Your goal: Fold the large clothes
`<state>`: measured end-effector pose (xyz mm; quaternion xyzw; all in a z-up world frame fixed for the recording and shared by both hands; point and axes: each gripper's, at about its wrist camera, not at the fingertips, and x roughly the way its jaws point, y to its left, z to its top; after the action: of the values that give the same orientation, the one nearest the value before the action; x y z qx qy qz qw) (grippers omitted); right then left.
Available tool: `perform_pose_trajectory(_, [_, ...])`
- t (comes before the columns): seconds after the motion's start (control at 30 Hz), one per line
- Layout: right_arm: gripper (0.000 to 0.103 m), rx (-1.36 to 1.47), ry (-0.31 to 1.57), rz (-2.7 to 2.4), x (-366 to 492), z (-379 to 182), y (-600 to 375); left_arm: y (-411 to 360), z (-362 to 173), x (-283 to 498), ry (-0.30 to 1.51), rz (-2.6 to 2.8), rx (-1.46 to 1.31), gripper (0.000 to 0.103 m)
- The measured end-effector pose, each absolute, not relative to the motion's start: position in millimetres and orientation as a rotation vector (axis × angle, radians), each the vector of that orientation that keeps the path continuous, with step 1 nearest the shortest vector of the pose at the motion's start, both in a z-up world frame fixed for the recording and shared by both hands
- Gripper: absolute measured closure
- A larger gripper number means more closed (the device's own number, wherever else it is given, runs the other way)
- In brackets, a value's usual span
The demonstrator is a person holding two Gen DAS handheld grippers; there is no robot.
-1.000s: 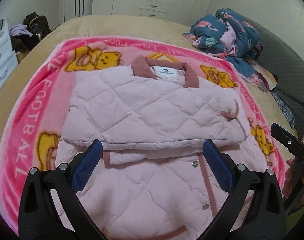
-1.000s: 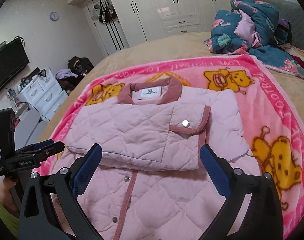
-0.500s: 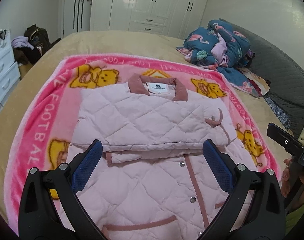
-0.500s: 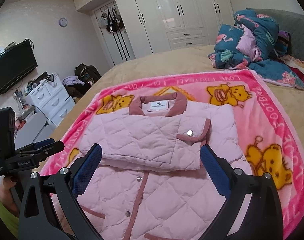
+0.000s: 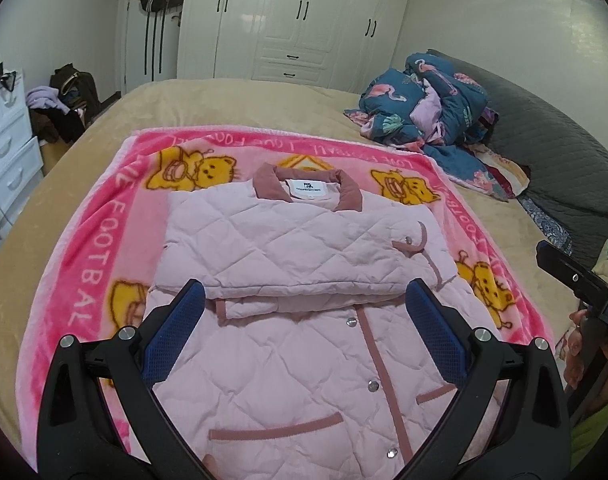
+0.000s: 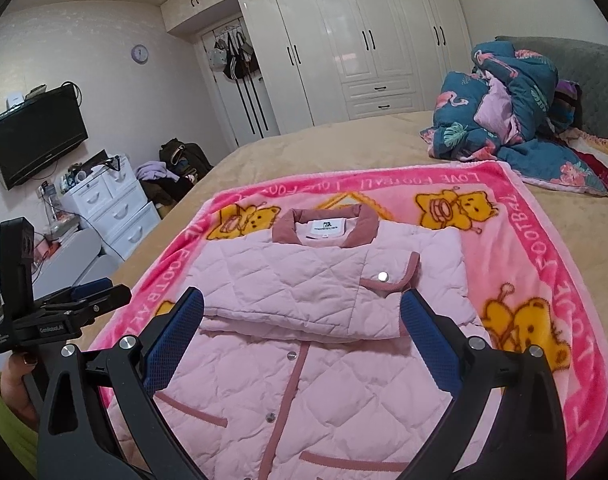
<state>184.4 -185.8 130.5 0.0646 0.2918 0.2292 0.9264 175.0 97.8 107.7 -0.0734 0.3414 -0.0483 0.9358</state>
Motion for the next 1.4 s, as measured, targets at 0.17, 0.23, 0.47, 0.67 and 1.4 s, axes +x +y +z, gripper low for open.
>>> perform_pose_trajectory(0.17, [0.005, 0.127, 0.591, 0.48, 173.5, 132.2, -186.3, 97.6, 110.3, 164.4, 0.688, -0.105, -0.146, 0.009])
perform_pose_trajectory(0.23, [0.005, 0.122, 0.593, 0.481, 170.7, 132.0, -186.4, 97.8, 110.5, 160.2, 0.685, -0.104, -0.144, 0.009])
perform_pose_trajectory(0.47, [0.005, 0.113, 0.595, 0.479, 155.1, 129.4, -193.3, 97.9, 109.6, 145.6, 0.677, -0.103, -0.142, 0.009])
perform_pose_trajectory(0.67, [0.005, 0.102, 0.604, 0.468, 143.5, 123.6, -200.9, 98.7, 104.9, 133.4, 0.676, -0.094, -0.139, 0.009])
perform_pose_trajectory(1.4, [0.005, 0.07, 0.714, 0.416, 107.6, 63.3, -236.8, 109.6, 47.1, 101.4, 0.768, -0.041, -0.139, 0.009])
